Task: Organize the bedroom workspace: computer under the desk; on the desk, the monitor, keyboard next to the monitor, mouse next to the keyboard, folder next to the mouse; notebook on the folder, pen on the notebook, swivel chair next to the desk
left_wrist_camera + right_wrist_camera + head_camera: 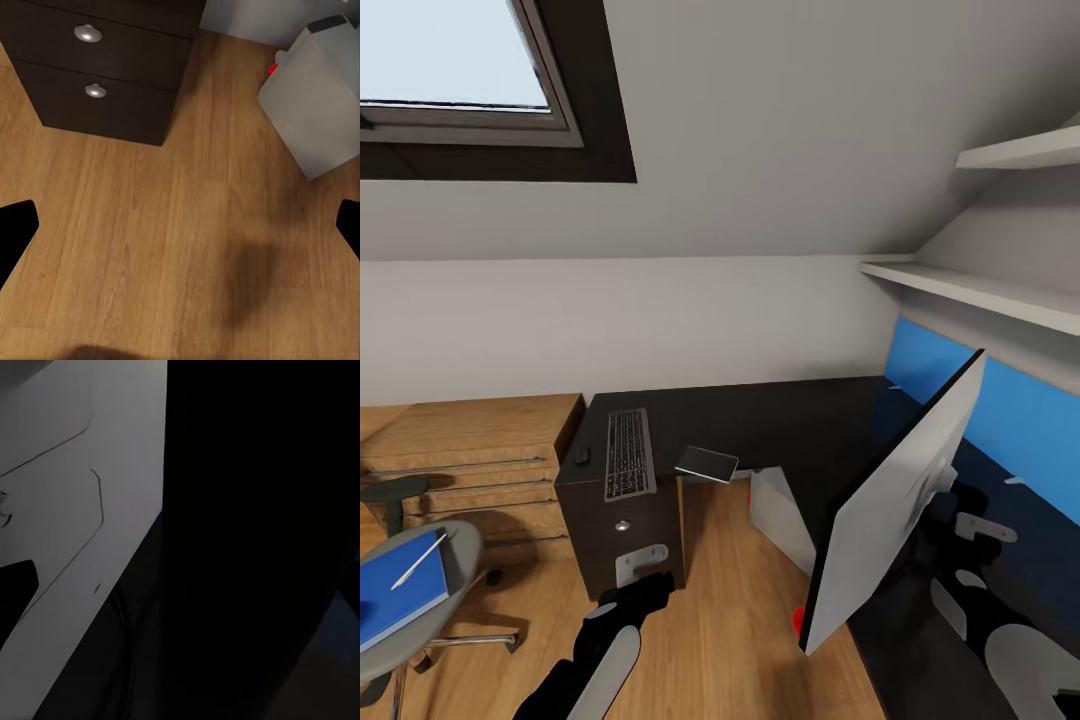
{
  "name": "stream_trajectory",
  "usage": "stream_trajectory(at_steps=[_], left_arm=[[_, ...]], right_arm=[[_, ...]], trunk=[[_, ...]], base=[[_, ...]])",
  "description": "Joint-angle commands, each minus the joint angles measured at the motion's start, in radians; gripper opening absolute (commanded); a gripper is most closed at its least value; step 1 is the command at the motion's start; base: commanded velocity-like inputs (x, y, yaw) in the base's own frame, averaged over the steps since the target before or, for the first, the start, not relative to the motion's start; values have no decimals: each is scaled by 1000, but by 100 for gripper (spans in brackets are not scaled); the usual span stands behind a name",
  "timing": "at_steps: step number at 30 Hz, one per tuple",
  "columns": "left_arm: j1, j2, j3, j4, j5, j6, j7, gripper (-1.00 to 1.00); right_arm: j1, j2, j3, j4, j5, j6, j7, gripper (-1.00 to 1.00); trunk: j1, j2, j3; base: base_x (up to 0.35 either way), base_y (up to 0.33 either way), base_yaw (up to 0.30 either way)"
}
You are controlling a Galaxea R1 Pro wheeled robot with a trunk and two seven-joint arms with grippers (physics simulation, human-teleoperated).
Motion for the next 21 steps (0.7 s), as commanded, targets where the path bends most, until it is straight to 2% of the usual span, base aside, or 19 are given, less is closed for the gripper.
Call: stream_trajectory(at_steps=[1, 13, 14, 21], left_arm=[[-1, 0, -2, 0, 7, 2, 8, 100], [-1, 0, -6, 21, 6, 2, 8, 100], [-1, 0, -6, 21, 6, 2, 8, 100], [-1, 0, -6, 22, 6, 2, 8, 100]], right_arm=[[-1, 0, 1, 0, -4, -4, 3, 100], [-1, -6, 0, 1, -4, -1, 2, 100], [-1, -6, 0, 1, -4, -1, 2, -100], [-1, -6, 0, 1, -4, -1, 2, -100]], trunk=[[0, -2, -2], [0, -2, -2], [0, -2, -2], [0, -2, -2]], base=[[0, 0, 0], [0, 0, 0], [0, 0, 0], [0, 0, 0]])
